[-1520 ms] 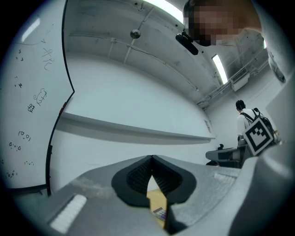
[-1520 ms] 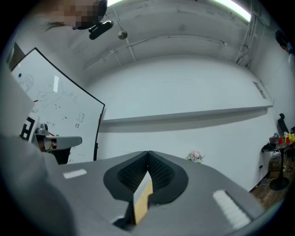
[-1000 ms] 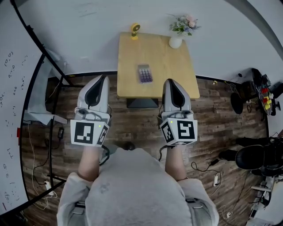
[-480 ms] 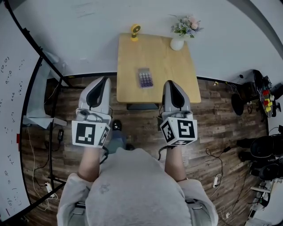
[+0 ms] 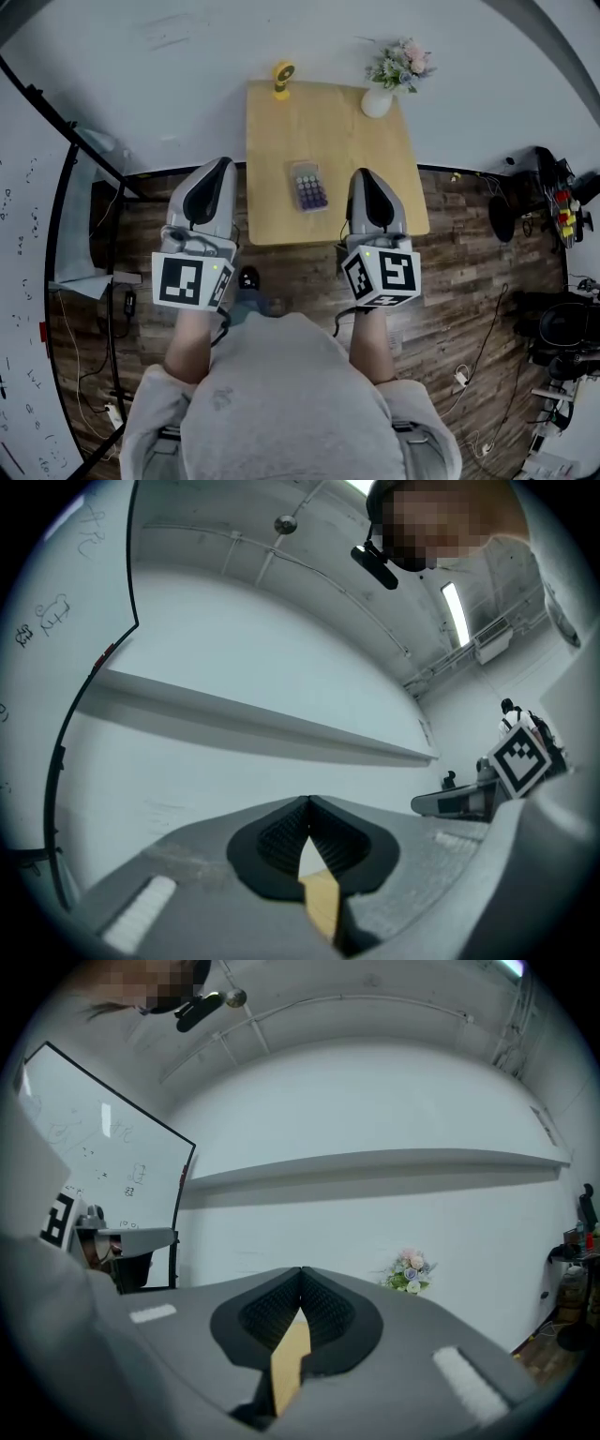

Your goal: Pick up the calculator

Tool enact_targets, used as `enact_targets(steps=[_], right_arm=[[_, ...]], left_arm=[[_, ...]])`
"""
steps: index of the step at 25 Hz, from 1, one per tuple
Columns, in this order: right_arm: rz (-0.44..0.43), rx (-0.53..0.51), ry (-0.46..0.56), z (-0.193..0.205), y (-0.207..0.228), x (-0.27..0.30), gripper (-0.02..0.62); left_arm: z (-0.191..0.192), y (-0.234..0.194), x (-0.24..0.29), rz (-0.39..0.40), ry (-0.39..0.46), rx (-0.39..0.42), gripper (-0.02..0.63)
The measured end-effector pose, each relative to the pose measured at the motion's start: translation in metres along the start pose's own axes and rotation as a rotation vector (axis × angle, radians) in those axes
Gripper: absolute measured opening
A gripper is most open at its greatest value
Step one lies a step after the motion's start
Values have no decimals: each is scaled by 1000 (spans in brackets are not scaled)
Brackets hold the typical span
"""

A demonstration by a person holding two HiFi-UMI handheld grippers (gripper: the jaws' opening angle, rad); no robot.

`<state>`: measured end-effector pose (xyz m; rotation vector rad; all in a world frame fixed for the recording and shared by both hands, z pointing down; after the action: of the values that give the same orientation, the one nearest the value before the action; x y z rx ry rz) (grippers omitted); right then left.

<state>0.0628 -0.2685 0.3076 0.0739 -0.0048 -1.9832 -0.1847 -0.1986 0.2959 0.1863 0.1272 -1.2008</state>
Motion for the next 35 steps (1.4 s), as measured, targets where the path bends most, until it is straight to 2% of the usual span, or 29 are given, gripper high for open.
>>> enact_targets(steps=[14, 25, 35], right_arm=[[60, -25, -169, 33, -11, 76, 3], [82, -11, -447, 94, -9, 101, 6], [60, -9, -705, 166, -8, 108, 160]], left_arm=[[26, -68, 65, 102, -15, -38, 5], [55, -94, 93, 172, -47, -94, 5], [77, -107, 111, 200, -77, -133, 5]])
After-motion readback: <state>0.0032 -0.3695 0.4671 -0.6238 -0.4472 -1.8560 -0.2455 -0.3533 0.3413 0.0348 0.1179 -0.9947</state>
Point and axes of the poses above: the fingertips, and each gripper's own axes: x forward along the fingers, y to its right, z out of its underside, the point moved 8 cm from there along -x, backward along the fingers, and after that the axes turned 9 degrees about z, right-handed, at the moved point
